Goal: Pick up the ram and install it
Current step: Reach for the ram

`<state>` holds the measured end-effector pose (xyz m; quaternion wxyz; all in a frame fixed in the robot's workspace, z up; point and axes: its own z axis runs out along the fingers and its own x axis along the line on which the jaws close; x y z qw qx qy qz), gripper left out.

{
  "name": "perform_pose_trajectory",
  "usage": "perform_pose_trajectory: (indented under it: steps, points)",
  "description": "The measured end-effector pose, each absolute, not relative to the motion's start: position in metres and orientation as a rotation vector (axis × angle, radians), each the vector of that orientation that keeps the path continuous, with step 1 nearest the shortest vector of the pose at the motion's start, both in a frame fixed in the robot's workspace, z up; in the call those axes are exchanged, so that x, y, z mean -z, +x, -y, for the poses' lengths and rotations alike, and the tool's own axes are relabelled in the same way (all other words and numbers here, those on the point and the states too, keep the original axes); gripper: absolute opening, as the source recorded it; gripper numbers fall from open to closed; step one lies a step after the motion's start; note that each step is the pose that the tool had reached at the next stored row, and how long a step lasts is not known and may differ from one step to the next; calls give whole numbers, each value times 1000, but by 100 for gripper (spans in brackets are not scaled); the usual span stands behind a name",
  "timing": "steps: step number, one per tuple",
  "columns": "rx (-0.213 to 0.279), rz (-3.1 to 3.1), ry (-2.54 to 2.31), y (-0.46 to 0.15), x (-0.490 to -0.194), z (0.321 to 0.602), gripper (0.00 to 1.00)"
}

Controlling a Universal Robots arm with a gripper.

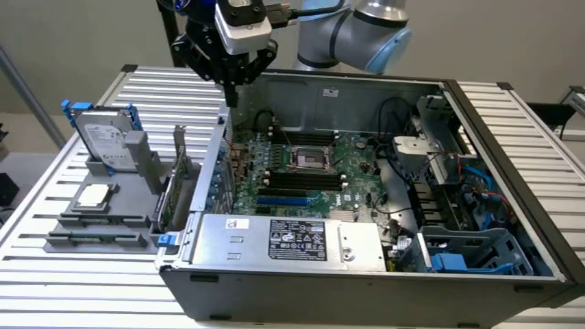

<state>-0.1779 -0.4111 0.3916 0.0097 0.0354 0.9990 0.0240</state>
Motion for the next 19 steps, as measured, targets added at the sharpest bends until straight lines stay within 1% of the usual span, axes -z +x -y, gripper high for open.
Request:
perform_pose_trajectory:
  steps: [19]
  points:
    - [-74,-3138,112,-252,-388,427,11]
